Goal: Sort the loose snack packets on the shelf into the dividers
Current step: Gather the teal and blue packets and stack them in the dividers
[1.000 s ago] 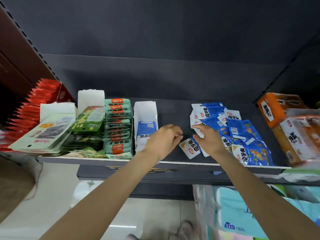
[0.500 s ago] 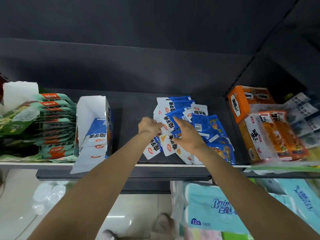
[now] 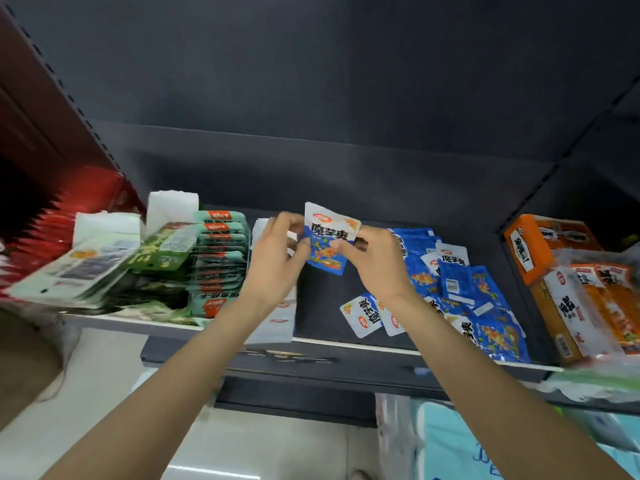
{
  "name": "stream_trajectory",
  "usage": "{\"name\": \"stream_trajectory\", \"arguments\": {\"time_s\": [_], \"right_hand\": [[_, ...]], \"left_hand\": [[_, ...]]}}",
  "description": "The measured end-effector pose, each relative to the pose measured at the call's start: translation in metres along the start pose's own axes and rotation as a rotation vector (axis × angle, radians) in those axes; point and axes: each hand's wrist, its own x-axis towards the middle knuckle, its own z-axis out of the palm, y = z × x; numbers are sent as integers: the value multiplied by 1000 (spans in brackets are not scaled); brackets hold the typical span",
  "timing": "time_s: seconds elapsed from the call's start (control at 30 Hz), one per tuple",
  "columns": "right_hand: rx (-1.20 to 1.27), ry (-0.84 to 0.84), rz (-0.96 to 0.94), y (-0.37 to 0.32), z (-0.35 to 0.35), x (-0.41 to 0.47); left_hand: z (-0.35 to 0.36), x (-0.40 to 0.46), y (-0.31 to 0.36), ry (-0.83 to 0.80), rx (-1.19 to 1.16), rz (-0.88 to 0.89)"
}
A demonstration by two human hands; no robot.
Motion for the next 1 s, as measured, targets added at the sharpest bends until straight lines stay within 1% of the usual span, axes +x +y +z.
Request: {"name": "stream_trajectory", "arguments": {"time_s": [0.1, 0.17, 0.27, 0.33, 0.43, 0.47, 0.53, 0.63, 0.7, 0.73, 0.8, 0.87, 0.93, 1.0], "right_hand": [[64, -43, -23, -33, 21, -3], [59, -69, -28, -44, 37, -5], [40, -91, -29, -47, 58, -9], [14, -103, -16, -44, 68, -13], [-31, -130, -23, -39, 78, -17], [-69, -152, -30, -37, 81, -19], [-158, -202, -25, -31, 86, -24], [-212, -252, 23, -21, 91, -35], [-231, -296, 63, -15, 91, -41], [-229, -319, 79, -14, 89, -42], [-194, -341, 98, -11, 82, -42], [-140, -310, 107, -6, 70, -42], [-112, -234, 133, 6, 55, -41], [-127, -162, 170, 26, 39, -41]], "left_hand": [[-36, -9, -13, -21, 80, 63], [-55, -12, -25, -7, 141, 55], [-73, -14, -40, -64, 290, 43], [-79, -18, -46, -69, 284, 78], [-83, -27, -48, -36, 274, 207], [-82, -30, -52, -61, 326, 243], [-78, -34, -59, -168, 520, 255], [-69, -34, -62, -316, 908, 278], [-60, -34, -63, -361, 1037, 281], [-55, -34, -61, -379, 1055, 288], [-45, -33, -58, -440, 1052, 226], [-37, -30, -54, -441, 1026, 187], [-26, -27, -46, -443, 911, 168], [-7, -26, -35, -419, 701, 157]]}}
